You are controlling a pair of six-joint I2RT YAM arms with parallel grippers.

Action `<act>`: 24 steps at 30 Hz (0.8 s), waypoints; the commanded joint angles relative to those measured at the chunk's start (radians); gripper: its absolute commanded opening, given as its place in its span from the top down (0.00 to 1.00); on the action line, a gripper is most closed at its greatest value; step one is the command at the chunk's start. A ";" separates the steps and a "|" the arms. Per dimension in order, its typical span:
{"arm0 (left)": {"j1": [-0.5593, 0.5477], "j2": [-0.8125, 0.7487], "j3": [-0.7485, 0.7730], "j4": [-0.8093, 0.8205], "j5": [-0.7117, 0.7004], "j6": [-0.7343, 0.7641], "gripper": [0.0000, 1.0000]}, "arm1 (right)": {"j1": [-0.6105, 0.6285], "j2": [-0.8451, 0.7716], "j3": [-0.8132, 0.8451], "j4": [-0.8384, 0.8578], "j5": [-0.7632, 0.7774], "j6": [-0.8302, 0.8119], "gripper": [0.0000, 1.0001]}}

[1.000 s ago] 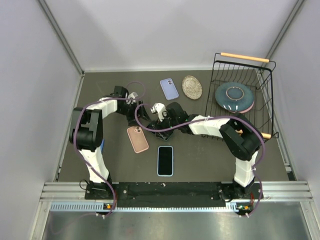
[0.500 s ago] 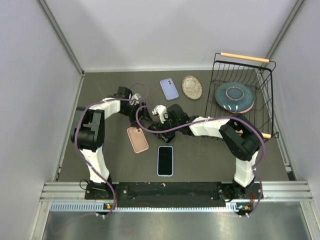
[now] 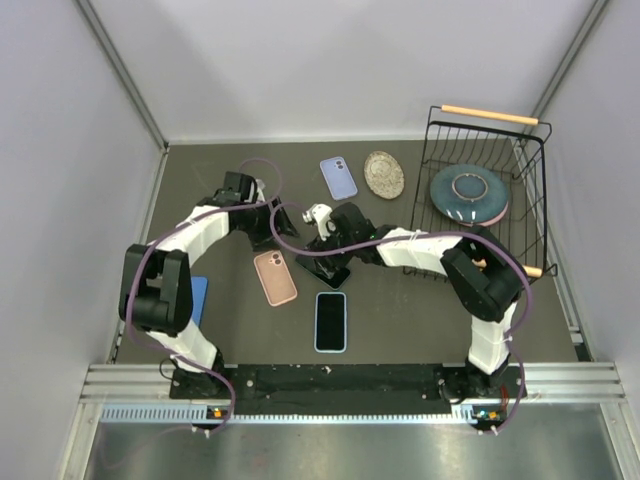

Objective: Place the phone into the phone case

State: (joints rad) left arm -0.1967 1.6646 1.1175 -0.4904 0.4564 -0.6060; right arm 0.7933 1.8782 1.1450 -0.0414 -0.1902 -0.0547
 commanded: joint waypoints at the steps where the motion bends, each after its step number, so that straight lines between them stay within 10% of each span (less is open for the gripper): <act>1: 0.020 -0.046 -0.011 0.007 -0.103 -0.046 0.25 | 0.001 -0.007 0.077 -0.095 0.024 0.004 0.23; 24: 0.391 -0.454 -0.225 0.044 -0.308 -0.095 0.22 | 0.073 0.309 0.616 -0.709 0.147 -0.016 0.12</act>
State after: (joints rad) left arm 0.1745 1.2285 0.9146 -0.4778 0.1368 -0.7078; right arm 0.8478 2.1601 1.6867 -0.6758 -0.0761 -0.0593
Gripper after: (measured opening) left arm 0.782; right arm 0.878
